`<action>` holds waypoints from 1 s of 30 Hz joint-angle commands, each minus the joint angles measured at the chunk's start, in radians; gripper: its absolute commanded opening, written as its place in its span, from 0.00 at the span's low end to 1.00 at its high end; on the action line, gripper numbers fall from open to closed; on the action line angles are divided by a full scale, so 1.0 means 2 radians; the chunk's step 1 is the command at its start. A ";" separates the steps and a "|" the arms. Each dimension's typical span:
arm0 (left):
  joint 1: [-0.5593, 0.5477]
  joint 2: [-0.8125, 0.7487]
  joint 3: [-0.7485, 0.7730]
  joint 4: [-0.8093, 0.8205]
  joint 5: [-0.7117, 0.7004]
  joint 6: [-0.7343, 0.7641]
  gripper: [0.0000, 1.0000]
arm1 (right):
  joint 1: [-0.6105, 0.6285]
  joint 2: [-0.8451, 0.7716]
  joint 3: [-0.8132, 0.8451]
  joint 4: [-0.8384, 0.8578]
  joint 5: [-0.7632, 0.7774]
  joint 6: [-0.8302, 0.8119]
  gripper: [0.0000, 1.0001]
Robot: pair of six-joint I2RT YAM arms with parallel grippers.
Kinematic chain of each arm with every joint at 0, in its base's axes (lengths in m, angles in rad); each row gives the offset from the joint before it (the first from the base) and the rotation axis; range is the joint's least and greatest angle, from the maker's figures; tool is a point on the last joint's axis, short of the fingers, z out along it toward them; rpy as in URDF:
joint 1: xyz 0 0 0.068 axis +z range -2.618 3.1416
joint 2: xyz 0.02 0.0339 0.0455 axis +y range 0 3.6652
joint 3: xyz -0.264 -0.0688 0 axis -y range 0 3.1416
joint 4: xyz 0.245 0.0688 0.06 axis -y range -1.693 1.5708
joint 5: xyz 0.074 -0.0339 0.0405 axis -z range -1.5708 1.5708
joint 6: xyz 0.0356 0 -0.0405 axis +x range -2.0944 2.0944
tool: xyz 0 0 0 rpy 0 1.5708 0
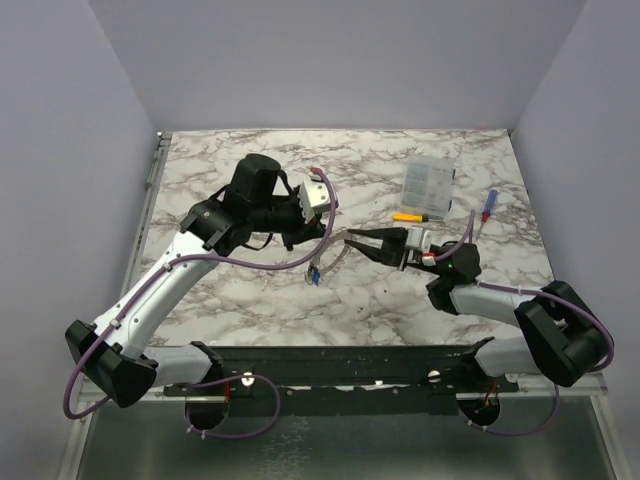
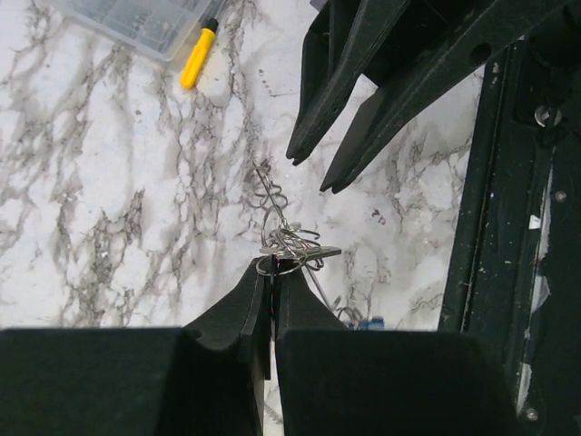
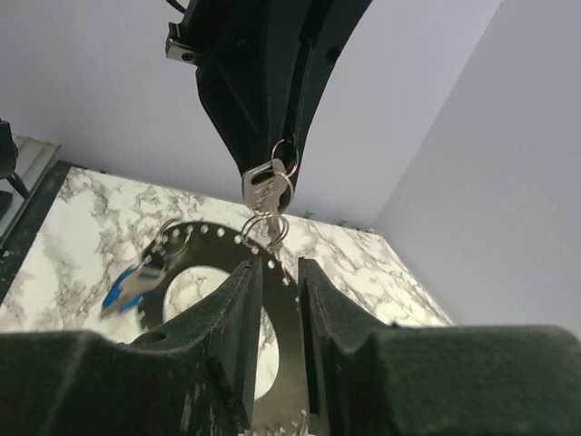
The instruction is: Remove the keys from the keyring
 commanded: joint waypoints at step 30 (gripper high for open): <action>-0.007 0.005 0.064 -0.025 -0.132 0.042 0.00 | -0.009 -0.028 0.278 -0.640 -0.052 0.160 0.42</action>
